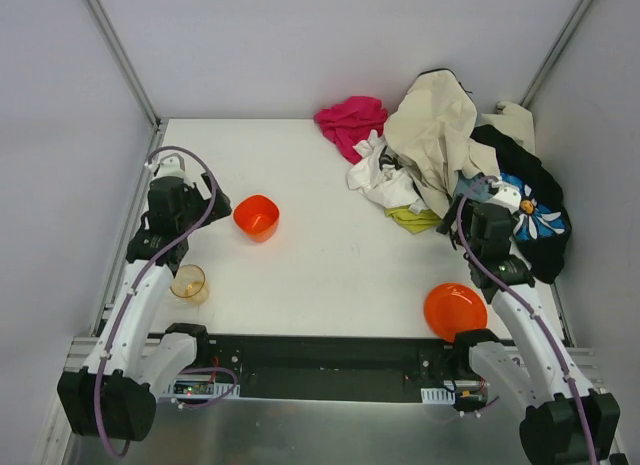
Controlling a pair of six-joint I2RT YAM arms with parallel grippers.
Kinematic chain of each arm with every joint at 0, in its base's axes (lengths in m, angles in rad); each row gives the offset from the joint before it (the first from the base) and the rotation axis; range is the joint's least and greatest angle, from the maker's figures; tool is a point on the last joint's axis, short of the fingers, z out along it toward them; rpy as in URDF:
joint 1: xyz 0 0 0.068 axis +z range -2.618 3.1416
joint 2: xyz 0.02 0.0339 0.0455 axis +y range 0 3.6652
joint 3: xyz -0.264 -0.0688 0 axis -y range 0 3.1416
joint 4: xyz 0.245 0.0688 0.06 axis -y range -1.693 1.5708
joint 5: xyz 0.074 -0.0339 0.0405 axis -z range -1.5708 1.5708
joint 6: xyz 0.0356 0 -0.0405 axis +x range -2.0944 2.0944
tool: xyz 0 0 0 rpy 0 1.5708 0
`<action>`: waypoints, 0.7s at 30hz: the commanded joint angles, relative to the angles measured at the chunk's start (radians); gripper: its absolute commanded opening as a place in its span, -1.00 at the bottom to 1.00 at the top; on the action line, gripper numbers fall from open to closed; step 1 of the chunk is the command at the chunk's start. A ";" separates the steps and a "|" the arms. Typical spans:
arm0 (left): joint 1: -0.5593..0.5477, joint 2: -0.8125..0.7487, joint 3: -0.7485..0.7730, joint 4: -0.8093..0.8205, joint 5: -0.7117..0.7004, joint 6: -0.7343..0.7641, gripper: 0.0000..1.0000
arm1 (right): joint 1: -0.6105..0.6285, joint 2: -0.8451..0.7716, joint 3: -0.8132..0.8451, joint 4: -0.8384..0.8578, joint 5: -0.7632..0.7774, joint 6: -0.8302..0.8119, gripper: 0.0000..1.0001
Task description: Pick out a specific cloth from the pile
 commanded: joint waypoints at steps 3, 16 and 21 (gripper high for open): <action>0.005 -0.136 -0.015 0.006 -0.047 -0.002 0.97 | -0.008 0.196 0.280 -0.321 0.129 0.111 0.91; 0.005 -0.164 -0.091 0.024 0.035 -0.064 0.98 | -0.007 0.258 0.399 -0.366 -0.167 -0.060 0.91; 0.005 -0.023 -0.056 0.078 0.148 -0.054 0.98 | 0.004 0.278 0.432 -0.335 -0.168 -0.103 0.91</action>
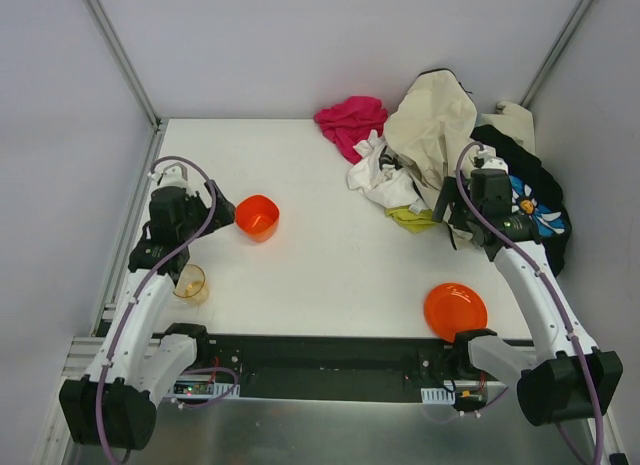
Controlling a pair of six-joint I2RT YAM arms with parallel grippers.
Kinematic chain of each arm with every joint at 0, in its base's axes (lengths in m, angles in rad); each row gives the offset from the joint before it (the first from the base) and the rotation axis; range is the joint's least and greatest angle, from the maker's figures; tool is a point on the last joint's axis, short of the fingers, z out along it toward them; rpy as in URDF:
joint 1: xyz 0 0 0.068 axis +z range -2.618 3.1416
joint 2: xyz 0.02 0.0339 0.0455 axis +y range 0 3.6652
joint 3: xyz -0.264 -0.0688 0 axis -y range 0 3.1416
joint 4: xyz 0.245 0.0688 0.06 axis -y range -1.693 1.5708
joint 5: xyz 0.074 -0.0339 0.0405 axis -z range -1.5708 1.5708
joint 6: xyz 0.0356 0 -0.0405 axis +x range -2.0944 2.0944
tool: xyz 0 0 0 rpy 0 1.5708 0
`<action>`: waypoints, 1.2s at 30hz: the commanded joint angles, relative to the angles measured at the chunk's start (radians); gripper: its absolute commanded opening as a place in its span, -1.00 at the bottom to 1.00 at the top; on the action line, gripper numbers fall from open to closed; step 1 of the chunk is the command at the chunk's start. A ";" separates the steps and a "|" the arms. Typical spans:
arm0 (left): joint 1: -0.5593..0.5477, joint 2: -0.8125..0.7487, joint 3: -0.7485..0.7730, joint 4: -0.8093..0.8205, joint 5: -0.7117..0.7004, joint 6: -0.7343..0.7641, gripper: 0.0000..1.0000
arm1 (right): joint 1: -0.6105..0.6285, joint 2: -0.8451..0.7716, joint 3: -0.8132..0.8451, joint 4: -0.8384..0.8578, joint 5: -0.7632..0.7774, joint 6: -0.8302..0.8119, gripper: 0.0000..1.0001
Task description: Pick out a specific cloth from the pile
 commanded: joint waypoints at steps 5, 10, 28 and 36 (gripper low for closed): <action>0.005 0.183 0.098 0.061 0.172 0.010 0.98 | 0.037 0.054 0.109 0.059 -0.041 -0.100 0.92; 0.005 0.238 0.155 0.078 0.171 0.016 0.98 | 0.083 0.169 0.226 0.036 -0.018 -0.129 0.91; 0.005 0.373 0.230 0.105 0.323 0.024 0.98 | 0.320 0.688 0.611 -0.168 0.163 -0.215 0.92; 0.004 0.369 0.212 0.104 0.337 0.038 0.98 | 0.337 0.846 0.757 -0.260 0.263 -0.220 0.92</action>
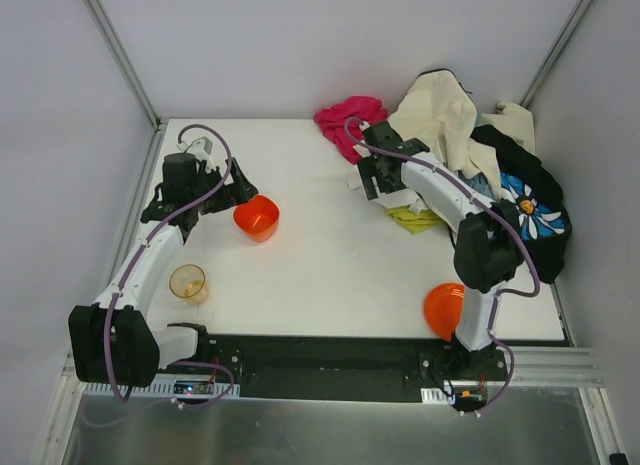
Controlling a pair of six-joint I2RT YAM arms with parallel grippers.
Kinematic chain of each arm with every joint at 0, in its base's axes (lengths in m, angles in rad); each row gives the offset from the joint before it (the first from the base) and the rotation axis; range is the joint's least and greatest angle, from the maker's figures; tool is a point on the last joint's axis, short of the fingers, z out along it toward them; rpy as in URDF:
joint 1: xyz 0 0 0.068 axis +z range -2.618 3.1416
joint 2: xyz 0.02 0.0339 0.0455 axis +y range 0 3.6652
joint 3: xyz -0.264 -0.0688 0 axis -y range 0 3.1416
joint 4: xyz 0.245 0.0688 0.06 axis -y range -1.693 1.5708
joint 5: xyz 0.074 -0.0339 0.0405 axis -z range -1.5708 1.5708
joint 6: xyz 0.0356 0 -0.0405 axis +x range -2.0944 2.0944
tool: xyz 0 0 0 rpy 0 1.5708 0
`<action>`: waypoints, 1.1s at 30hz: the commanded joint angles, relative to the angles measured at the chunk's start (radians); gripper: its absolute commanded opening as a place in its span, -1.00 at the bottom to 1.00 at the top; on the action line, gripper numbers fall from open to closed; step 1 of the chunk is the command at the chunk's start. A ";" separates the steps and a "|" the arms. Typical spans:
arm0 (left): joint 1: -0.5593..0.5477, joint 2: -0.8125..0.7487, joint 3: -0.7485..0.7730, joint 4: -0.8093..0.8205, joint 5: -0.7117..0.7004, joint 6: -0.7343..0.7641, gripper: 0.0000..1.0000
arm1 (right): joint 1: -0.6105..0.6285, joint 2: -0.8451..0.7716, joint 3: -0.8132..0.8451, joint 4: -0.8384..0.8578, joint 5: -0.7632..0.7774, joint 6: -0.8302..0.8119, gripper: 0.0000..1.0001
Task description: Pick out a specific cloth from the pile
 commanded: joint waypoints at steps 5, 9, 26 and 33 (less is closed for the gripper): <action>0.005 0.029 0.054 0.028 0.047 0.009 0.98 | -0.007 0.022 0.128 -0.071 0.028 -0.006 0.92; 0.005 0.057 0.097 0.028 0.066 0.014 0.98 | -0.011 0.030 0.164 -0.093 0.026 -0.004 0.92; 0.005 0.141 0.120 0.027 0.132 0.032 0.98 | -0.099 0.335 0.395 -0.185 -0.136 0.039 0.90; 0.005 0.146 0.126 0.027 0.132 0.034 0.98 | -0.116 0.342 0.383 -0.194 -0.142 0.051 -0.67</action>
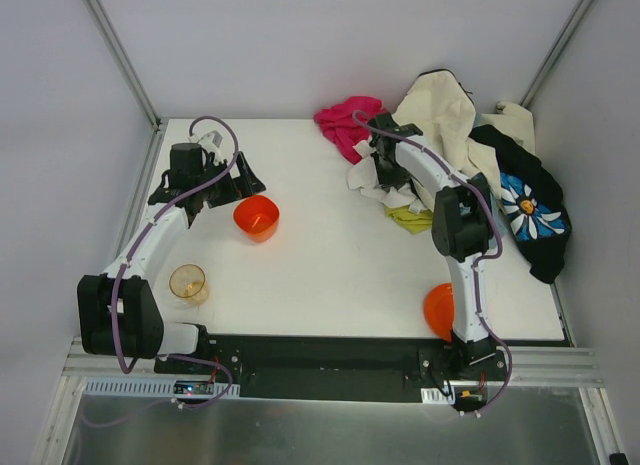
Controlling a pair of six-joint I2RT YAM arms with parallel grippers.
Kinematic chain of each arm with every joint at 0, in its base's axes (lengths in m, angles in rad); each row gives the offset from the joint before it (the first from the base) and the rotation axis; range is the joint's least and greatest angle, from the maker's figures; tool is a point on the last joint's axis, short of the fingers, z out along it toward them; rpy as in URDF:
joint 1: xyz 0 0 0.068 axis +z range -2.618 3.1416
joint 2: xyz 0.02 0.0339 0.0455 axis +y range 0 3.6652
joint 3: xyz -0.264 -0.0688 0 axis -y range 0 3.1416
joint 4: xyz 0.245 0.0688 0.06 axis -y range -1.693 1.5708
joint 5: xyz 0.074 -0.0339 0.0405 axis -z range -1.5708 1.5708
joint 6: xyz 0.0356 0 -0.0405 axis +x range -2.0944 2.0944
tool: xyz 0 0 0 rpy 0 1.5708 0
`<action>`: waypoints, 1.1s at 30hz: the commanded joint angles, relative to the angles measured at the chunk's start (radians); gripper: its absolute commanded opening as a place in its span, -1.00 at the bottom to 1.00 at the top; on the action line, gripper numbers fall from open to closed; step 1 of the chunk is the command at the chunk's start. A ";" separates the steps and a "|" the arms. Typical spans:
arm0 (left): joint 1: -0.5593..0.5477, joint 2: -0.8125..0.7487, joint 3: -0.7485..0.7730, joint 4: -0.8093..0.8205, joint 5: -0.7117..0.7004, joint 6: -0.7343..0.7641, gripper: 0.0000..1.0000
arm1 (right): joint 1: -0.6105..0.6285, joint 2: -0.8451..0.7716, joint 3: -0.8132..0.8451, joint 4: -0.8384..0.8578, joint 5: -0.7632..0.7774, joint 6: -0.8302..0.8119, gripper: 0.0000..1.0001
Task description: Pick out a specific cloth from the pile
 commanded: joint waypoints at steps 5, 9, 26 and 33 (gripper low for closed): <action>0.005 0.026 0.093 0.019 0.052 0.021 0.98 | -0.024 -0.061 0.057 -0.043 -0.065 0.028 -0.99; 0.005 0.043 0.127 0.019 0.071 0.024 0.98 | -0.047 -0.121 0.103 -0.046 -0.090 0.034 -0.99; -0.024 0.092 0.136 0.019 0.094 0.004 0.98 | -0.393 -0.216 0.415 -0.101 0.053 0.185 -0.99; -0.055 0.127 0.148 0.018 0.095 0.004 0.98 | -0.511 -0.215 0.163 -0.109 0.142 0.232 -0.99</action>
